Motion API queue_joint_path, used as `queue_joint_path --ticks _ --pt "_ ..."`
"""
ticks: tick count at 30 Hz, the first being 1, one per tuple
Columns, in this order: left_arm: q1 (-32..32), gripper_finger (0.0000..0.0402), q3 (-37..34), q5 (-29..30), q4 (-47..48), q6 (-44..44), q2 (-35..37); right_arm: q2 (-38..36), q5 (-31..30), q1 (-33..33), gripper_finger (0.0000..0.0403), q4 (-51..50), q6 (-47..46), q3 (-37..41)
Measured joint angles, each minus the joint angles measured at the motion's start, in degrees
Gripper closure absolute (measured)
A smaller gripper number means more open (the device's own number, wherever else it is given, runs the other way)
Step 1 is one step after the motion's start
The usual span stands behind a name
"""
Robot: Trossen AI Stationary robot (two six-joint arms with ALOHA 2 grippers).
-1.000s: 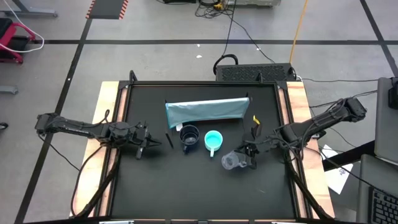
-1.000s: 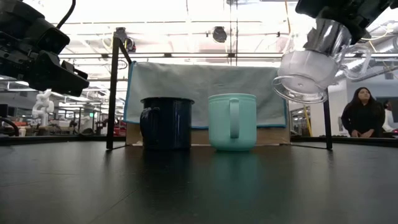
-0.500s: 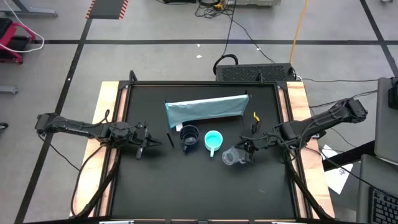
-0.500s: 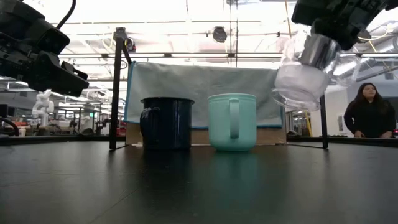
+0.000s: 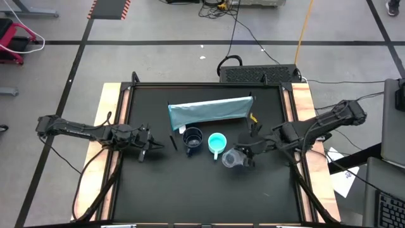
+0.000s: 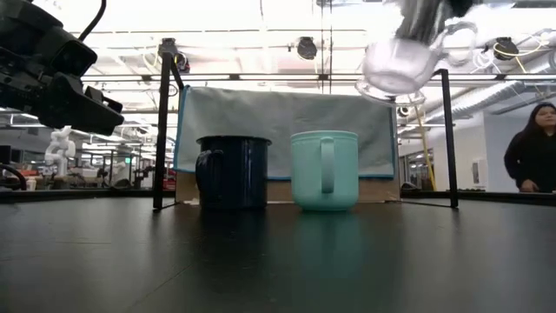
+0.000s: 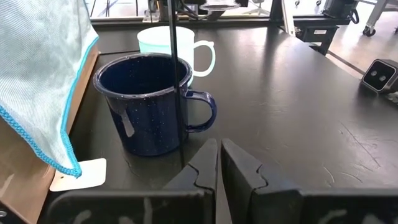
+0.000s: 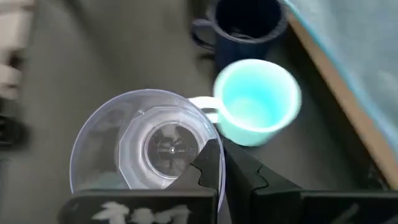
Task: Stack small to large cups/mugs on shelf
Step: Move the transparent mug to the center of the table
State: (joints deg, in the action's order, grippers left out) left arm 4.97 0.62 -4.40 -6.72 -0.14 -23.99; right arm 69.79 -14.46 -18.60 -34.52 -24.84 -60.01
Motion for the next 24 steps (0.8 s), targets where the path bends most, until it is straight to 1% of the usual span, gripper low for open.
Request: queue_joint_path --ticks 2,5,9,16,20,24 --pt "-0.02 0.0378 0.0 0.0 0.27 0.0 0.01 3.58 -2.12 0.14 0.0403 -6.75 -0.9 -5.08" --pt "-0.01 0.0378 -0.01 0.01 0.74 -0.02 0.0 8.81 -2.38 0.91 0.0403 -15.3 -2.46 -11.43" --pt "-0.01 0.0378 -0.02 0.01 0.72 -0.23 0.0 13.72 -2.38 2.65 0.0403 -22.29 -4.33 -15.89" --pt "0.0 0.0378 -0.01 -0.01 0.7 -0.17 0.0 16.4 -2.22 5.09 0.0403 -25.69 -5.53 -16.22" --pt "-0.02 0.0378 -0.01 -0.01 0.72 -0.15 0.0 16.24 -2.27 5.21 0.0403 -24.86 -5.84 -15.21" --pt "0.0 0.0378 0.0 -0.01 0.71 -0.15 0.0 15.87 -2.2 5.14 0.0403 -22.86 -7.07 -12.44"
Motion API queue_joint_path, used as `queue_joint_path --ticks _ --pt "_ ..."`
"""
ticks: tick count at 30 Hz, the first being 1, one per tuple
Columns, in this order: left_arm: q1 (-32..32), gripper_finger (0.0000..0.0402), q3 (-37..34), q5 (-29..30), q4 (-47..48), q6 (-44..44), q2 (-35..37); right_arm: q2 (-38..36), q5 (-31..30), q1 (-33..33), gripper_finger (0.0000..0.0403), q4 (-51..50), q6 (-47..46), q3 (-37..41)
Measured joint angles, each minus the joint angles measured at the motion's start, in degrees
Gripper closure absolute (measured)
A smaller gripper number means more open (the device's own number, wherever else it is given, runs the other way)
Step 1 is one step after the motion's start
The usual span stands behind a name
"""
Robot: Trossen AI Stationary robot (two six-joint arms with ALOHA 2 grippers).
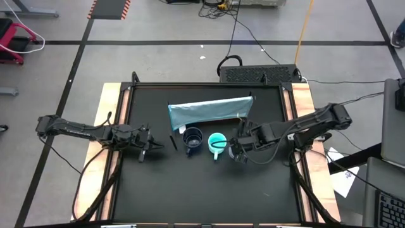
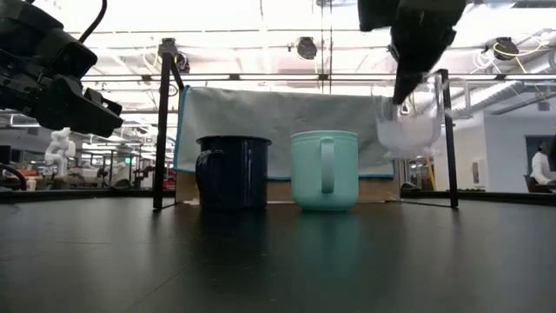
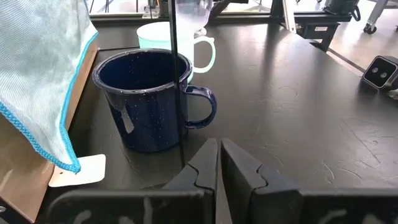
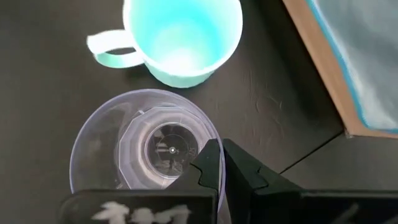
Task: Stack small to large cups/mugs on shelf
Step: Move the transparent mug to the center of the table
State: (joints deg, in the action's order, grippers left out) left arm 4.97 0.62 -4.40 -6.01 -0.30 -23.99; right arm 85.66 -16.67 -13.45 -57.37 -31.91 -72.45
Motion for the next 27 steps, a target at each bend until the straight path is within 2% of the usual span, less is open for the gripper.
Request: queue_joint_path --ticks 27 --pt "-0.02 0.0378 -0.01 0.0 -0.12 -0.46 0.0 -0.86 -0.27 3.76 0.0403 7.21 -3.61 10.06"
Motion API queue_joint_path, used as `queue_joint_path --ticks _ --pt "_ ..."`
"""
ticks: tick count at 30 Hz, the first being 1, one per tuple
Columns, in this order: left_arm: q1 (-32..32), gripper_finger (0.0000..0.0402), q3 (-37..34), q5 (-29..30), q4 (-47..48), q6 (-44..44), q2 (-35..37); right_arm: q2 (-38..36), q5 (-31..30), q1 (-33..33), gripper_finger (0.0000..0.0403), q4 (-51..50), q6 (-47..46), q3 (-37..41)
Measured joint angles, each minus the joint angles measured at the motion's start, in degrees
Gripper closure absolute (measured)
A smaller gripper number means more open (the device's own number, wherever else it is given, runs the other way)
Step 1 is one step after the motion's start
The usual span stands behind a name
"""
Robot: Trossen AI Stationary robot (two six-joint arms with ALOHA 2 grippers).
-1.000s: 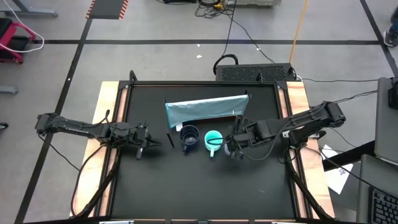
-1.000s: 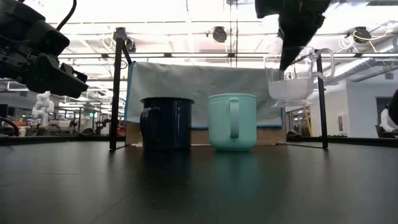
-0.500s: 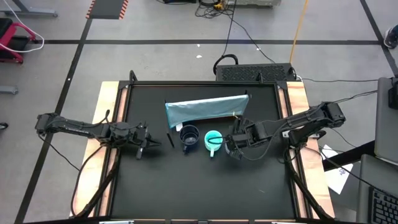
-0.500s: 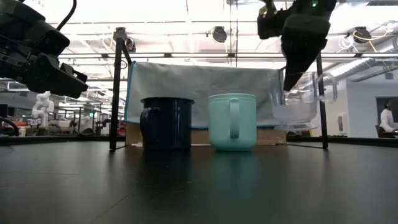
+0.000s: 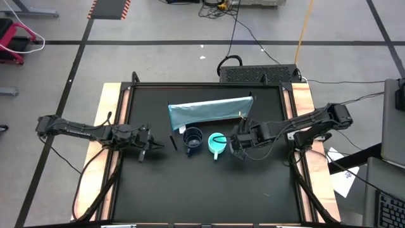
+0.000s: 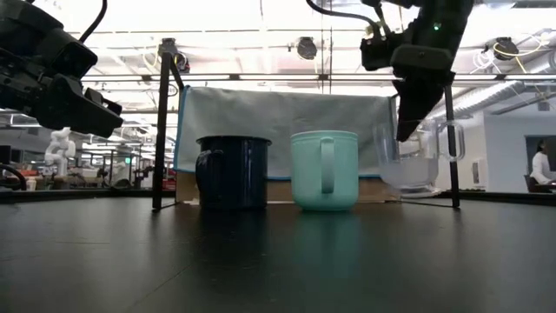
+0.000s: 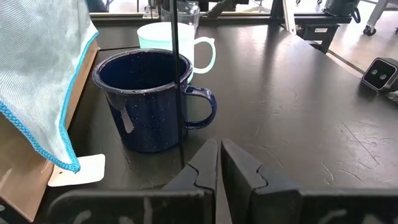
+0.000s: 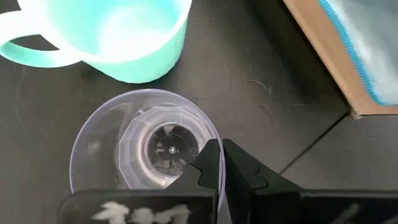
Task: Stack small to large cups/mugs on shelf
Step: Move the transparent mug to the center of the table
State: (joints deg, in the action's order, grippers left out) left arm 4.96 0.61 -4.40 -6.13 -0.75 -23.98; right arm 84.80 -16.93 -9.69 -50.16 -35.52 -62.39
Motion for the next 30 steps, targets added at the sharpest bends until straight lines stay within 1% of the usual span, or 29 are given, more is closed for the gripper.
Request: queue_joint_path --ticks 7,12,23,30 --pt "0.01 0.0378 -0.01 0.0 0.02 0.46 0.0 -3.33 0.4 0.0 0.0403 4.32 -0.71 4.11" --pt "0.01 0.0378 0.01 0.0 -0.02 0.46 0.0 -4.58 0.51 -0.02 0.0403 4.59 0.08 4.33" --pt "0.0 0.0378 -0.01 0.0 -0.07 0.48 0.0 -4.53 1.78 -0.18 0.0402 6.97 2.03 4.33" --pt "0.01 0.0378 -0.01 0.0 -0.07 0.48 0.0 -2.26 2.02 -0.17 0.0402 7.49 2.04 4.33"
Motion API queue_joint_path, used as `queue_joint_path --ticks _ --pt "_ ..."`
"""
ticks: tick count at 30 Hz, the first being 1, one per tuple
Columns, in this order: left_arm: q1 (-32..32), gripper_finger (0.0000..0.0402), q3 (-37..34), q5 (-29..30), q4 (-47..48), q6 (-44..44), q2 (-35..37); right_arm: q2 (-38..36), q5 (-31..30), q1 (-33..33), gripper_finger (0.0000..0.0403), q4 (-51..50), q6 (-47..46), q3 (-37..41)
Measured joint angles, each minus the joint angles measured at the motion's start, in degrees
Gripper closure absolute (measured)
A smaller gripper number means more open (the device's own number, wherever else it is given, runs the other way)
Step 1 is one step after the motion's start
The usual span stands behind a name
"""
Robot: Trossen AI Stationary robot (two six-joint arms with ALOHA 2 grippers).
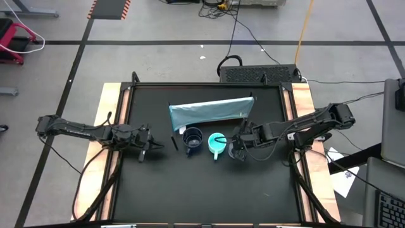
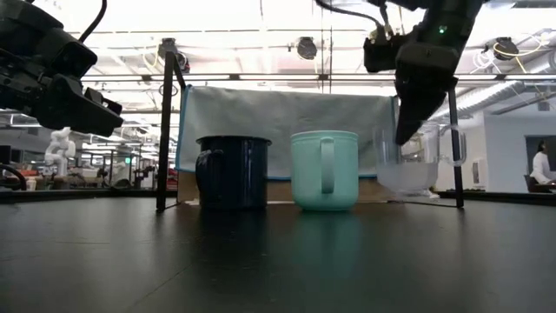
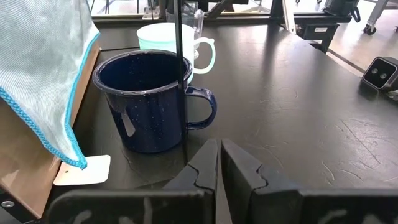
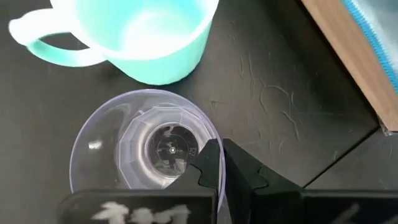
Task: Stack small to large cups/mugs on shelf
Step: Move the transparent mug to the center of the table
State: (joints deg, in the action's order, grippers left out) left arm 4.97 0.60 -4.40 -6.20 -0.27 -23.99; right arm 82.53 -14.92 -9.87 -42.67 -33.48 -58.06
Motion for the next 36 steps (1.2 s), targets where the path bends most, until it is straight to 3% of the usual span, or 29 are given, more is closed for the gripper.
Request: queue_joint_path --ticks 36 --pt "-0.02 0.0378 0.0 0.0 0.13 -0.22 0.02 1.61 1.68 0.0 0.0398 1.17 -1.37 0.0"
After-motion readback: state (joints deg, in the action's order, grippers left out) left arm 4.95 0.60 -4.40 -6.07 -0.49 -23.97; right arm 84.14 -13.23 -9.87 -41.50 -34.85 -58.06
